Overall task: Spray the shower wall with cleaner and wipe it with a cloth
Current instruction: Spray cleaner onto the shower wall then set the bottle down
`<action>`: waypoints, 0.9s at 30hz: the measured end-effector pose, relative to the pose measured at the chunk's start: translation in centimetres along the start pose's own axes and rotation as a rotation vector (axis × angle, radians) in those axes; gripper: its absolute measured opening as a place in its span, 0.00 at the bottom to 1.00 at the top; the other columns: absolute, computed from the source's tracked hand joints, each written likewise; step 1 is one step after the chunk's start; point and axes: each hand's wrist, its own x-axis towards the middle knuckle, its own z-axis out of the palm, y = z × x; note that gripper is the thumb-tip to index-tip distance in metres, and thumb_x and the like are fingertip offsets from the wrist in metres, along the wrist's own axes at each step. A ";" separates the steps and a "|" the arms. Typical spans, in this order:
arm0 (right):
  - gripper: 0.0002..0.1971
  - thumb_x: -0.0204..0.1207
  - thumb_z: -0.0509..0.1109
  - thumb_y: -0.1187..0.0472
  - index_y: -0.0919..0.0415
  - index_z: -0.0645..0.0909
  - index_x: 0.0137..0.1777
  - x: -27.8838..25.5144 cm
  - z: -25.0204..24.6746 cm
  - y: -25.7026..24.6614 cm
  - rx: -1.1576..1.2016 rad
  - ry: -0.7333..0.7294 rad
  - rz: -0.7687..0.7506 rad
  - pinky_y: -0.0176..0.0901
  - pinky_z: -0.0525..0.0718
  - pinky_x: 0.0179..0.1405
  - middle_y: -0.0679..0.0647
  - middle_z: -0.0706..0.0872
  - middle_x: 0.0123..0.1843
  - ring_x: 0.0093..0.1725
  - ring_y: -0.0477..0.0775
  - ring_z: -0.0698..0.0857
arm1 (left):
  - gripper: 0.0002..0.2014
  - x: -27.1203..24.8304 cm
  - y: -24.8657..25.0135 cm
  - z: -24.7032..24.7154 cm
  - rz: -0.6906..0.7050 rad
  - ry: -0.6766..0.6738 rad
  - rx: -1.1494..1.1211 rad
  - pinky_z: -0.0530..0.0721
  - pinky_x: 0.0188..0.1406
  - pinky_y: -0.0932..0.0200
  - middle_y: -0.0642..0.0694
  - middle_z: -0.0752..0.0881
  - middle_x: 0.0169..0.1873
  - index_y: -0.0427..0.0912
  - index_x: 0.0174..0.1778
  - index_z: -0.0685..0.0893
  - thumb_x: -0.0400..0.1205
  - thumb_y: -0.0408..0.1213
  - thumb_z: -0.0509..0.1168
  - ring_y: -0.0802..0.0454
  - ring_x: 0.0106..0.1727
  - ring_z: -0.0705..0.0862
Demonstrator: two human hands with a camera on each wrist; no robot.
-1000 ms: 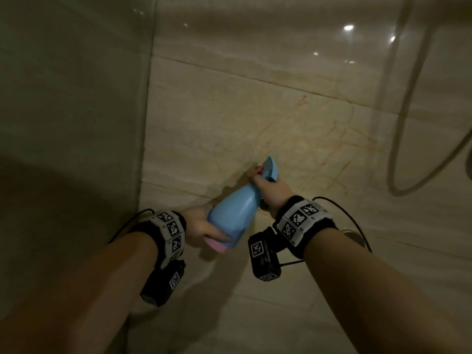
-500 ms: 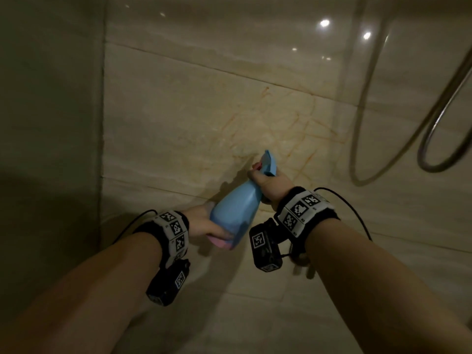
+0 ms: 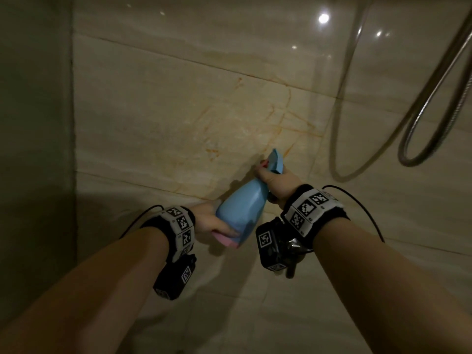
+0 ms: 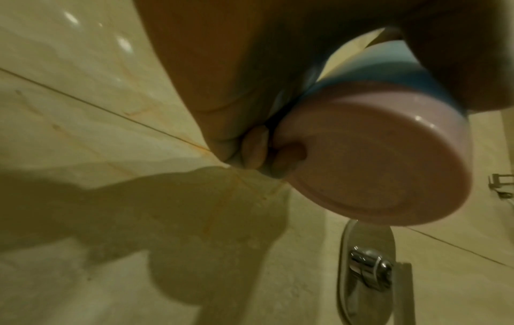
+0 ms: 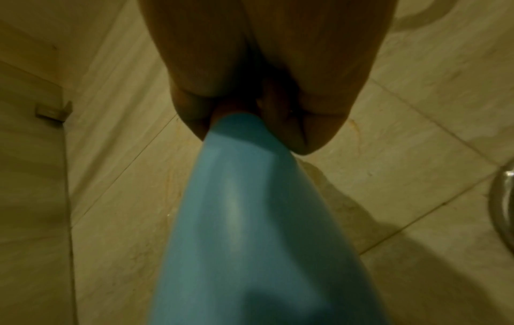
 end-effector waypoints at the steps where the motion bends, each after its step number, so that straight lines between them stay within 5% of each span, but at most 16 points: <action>1: 0.10 0.76 0.70 0.58 0.52 0.71 0.38 0.0 -0.5 0.3 0.006 0.006 -0.001 0.40 0.74 0.30 0.54 0.77 0.38 0.34 0.51 0.77 | 0.52 0.1 0.2 0.5 -0.006 -0.008 0.002 0.80 0.67 0.43 0.46 0.83 0.61 0.46 0.70 0.71 0.47 0.55 0.79 0.45 0.62 0.82; 8: 0.10 0.75 0.70 0.55 0.51 0.72 0.36 -0.3 -2.3 2.1 -0.013 0.016 0.081 0.47 0.77 0.43 0.55 0.78 0.37 0.37 0.56 0.78 | 0.55 1.5 -0.2 2.5 -0.022 -0.079 -0.020 0.82 0.65 0.40 0.44 0.85 0.61 0.46 0.71 0.71 0.47 0.55 0.83 0.44 0.62 0.84; 12: 0.09 0.76 0.70 0.57 0.54 0.72 0.38 -0.3 -2.5 2.7 -0.003 0.031 0.099 0.46 0.78 0.42 0.55 0.78 0.38 0.35 0.53 0.78 | 0.54 0.8 0.2 3.0 -0.016 -0.114 -0.045 0.81 0.67 0.42 0.42 0.84 0.62 0.44 0.73 0.69 0.49 0.51 0.81 0.44 0.63 0.83; 15: 0.08 0.74 0.71 0.57 0.56 0.74 0.44 -0.5 -2.2 2.9 0.016 0.035 0.094 0.51 0.82 0.47 0.57 0.80 0.41 0.41 0.57 0.81 | 0.53 0.7 0.3 2.9 -0.013 -0.123 -0.023 0.81 0.67 0.45 0.43 0.83 0.62 0.45 0.72 0.69 0.49 0.52 0.80 0.45 0.63 0.83; 18: 0.08 0.73 0.72 0.57 0.54 0.74 0.40 -0.4 -2.1 2.9 0.043 0.027 0.083 0.55 0.82 0.53 0.57 0.80 0.40 0.47 0.60 0.81 | 0.55 0.7 0.3 2.8 -0.002 -0.116 0.006 0.81 0.67 0.44 0.44 0.84 0.61 0.46 0.73 0.69 0.48 0.55 0.80 0.45 0.62 0.83; 23: 0.08 0.74 0.71 0.57 0.55 0.74 0.46 -0.7 -2.3 1.3 0.049 0.036 0.049 0.49 0.80 0.47 0.56 0.79 0.41 0.40 0.55 0.80 | 0.51 0.3 1.3 2.3 0.014 -0.048 -0.014 0.82 0.64 0.45 0.44 0.84 0.59 0.47 0.68 0.72 0.47 0.54 0.79 0.45 0.60 0.83; 27: 0.08 0.77 0.68 0.61 0.56 0.73 0.38 -0.7 -3.0 -2.3 0.034 0.053 -0.056 0.40 0.77 0.33 0.53 0.76 0.35 0.34 0.50 0.77 | 0.39 0.0 4.1 0.6 0.061 0.034 -0.042 0.82 0.59 0.52 0.49 0.84 0.52 0.49 0.60 0.72 0.54 0.45 0.80 0.48 0.57 0.82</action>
